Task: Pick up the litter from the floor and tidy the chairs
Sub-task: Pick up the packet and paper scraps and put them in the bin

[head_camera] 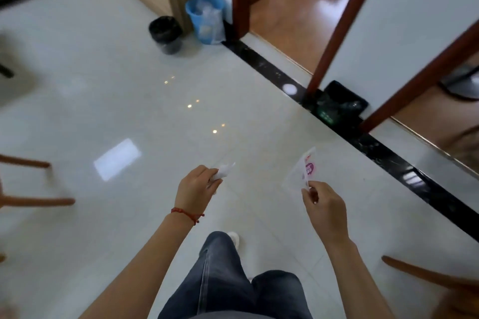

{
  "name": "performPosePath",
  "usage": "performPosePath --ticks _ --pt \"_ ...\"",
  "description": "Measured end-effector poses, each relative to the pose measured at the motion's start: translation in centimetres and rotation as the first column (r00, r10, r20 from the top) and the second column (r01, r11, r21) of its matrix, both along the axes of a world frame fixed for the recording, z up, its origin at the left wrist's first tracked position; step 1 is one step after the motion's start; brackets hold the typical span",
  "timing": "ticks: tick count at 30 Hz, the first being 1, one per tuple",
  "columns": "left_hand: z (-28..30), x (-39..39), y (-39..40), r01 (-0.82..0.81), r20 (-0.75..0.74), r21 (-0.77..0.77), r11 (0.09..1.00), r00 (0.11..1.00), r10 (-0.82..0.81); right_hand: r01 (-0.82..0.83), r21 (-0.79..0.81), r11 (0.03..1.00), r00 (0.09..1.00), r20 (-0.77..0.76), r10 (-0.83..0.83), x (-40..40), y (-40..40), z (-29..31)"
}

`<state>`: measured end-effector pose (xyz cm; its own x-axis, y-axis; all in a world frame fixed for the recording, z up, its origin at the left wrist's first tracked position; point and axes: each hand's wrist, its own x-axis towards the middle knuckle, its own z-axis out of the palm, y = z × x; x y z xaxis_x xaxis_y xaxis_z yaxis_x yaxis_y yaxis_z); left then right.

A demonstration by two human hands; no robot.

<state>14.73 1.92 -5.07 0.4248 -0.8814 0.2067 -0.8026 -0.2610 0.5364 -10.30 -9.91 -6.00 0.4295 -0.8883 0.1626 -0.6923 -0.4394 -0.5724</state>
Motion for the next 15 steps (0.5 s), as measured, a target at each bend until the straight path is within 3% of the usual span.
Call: performPosePath --ticks 7,15 --pt "-0.4 1.5 -11.2 0.301 -0.022 0.005 0.953 0.953 -0.301 0.276 -0.026 0.961 0.961 -0.025 -0.276 -1.0 -4.3 0.2" --pt "-1.2 -1.4 -25.0 0.441 -0.053 -0.033 0.897 0.895 -0.443 0.425 -0.03 0.905 0.904 -0.03 -0.426 -3.3 -13.5 -0.2"
